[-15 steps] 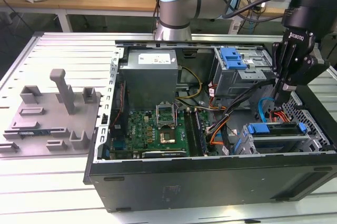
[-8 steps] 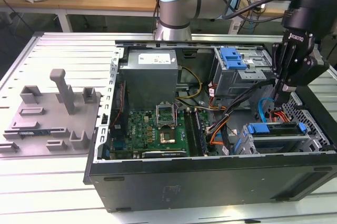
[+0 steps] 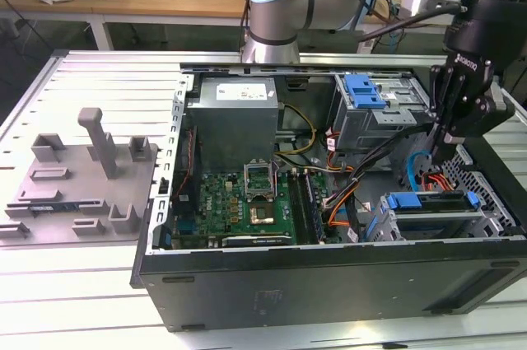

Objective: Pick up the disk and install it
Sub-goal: 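Insert the second disk wire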

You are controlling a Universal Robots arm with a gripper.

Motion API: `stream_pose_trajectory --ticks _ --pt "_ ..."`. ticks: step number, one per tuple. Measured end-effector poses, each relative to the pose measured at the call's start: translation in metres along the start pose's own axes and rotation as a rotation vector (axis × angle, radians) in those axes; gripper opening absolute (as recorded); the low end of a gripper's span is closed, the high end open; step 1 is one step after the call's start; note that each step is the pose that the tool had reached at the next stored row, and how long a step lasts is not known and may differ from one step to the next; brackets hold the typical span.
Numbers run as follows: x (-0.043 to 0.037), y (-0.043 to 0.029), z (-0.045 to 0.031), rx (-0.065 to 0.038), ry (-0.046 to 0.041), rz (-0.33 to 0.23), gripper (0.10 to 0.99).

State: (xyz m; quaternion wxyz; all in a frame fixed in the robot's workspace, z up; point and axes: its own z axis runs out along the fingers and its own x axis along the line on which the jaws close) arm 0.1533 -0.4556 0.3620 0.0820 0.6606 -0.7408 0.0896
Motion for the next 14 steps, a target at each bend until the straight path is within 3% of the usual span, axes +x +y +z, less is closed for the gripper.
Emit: stream_pose_trajectory --ticks 2,6,9,10,11,14 --pt "0.0024 0.0004 0.0005 0.011 -0.017 0.003 0.161" --pt "0.007 0.0077 0.0016 0.013 -0.0339 0.004 0.161" --pt "0.0119 0.011 0.0026 0.009 -0.0734 0.004 0.161" --pt "0.0157 0.0114 0.0036 0.006 -0.0939 0.005 0.161" --pt "0.021 0.0107 0.0049 0.005 -0.1068 0.004 0.161" --pt "0.0284 0.0099 0.0067 0.002 -0.1368 0.005 0.161"
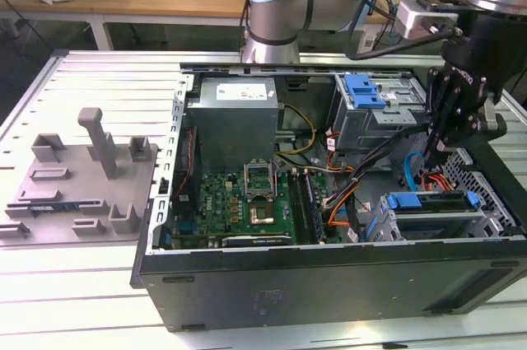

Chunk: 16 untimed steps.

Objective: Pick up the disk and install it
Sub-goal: 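Insert the second disk wire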

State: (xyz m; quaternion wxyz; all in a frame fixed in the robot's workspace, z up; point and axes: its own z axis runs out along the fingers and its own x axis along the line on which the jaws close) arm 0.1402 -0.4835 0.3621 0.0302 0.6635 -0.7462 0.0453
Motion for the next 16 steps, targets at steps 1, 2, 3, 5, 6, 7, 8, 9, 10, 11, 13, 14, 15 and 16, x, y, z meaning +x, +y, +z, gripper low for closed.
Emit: stream_pose_trajectory --ticks 1,2,3,5,6,7,8,9,10,11,13,14,15,16 --pt "0.0019 -0.0002 0.0002 -0.001 -0.0115 0.0 0.161" --pt "0.0053 -0.0006 0.0006 -0.002 -0.0323 0.001 0.161" --pt "0.0085 -0.001 0.001 -0.004 -0.0462 0.001 0.161" --pt "0.0133 -0.0015 0.0015 -0.004 -0.0526 0.001 0.161" --pt "0.0136 -0.0015 0.0015 -0.004 -0.0525 0.001 0.161" --pt "0.014 -0.0016 0.0016 -0.004 -0.0526 0.001 0.161" --pt "0.014 -0.0016 0.0016 -0.004 -0.0526 0.001 0.161" --pt "0.0142 -0.0016 0.0016 -0.004 -0.0525 0.001 0.161" --pt "0.0155 -0.002 0.0017 -0.004 -0.0525 0.001 0.161" --pt "0.0171 -0.0027 0.0019 -0.004 -0.0526 0.001 0.161" --pt "0.0204 -0.0041 0.0023 -0.004 -0.0526 0.001 0.161" --pt "0.0219 -0.0045 0.0025 -0.005 -0.0526 0.001 0.161" --pt "0.0232 -0.0047 0.0026 -0.005 -0.0525 0.001 0.161" --pt "0.0254 -0.005 0.0029 -0.005 -0.0525 -0.001 0.161"
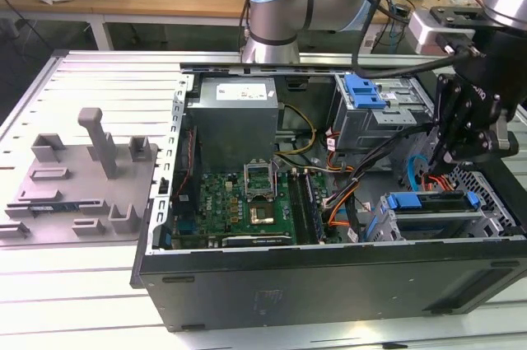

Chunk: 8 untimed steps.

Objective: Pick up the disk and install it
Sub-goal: 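Insert the second disk wire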

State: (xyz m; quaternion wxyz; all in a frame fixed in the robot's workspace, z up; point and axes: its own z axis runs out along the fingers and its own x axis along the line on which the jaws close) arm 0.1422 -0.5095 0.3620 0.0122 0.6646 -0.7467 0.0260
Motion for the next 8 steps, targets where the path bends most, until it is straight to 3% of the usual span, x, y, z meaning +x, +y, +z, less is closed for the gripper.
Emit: stream_pose_trajectory --ticks 1,8 --pt "0.0034 -0.0005 0.0002 0.0 0.0 -0.004 0.161" --pt "0.0045 -0.0005 0.001 0.001 -0.0006 -0.028 0.161"
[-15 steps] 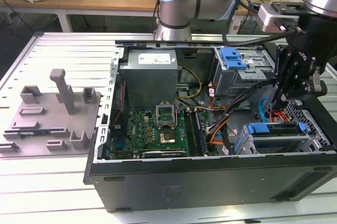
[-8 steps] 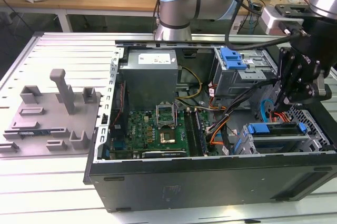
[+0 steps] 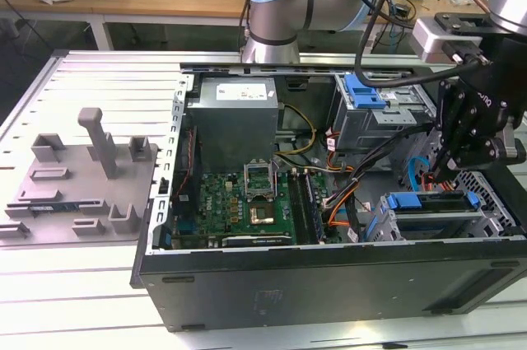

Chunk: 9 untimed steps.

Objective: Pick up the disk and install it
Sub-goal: 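Insert the second disk wire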

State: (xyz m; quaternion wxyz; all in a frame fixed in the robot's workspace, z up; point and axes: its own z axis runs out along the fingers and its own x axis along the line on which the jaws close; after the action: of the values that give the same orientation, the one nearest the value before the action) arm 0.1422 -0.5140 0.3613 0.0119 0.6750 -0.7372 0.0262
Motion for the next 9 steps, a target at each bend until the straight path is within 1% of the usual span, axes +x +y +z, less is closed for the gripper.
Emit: stream_pose_trajectory --ticks 9 --pt "0.0032 -0.0003 0.0014 0.0 -0.0001 -0.001 0.161"
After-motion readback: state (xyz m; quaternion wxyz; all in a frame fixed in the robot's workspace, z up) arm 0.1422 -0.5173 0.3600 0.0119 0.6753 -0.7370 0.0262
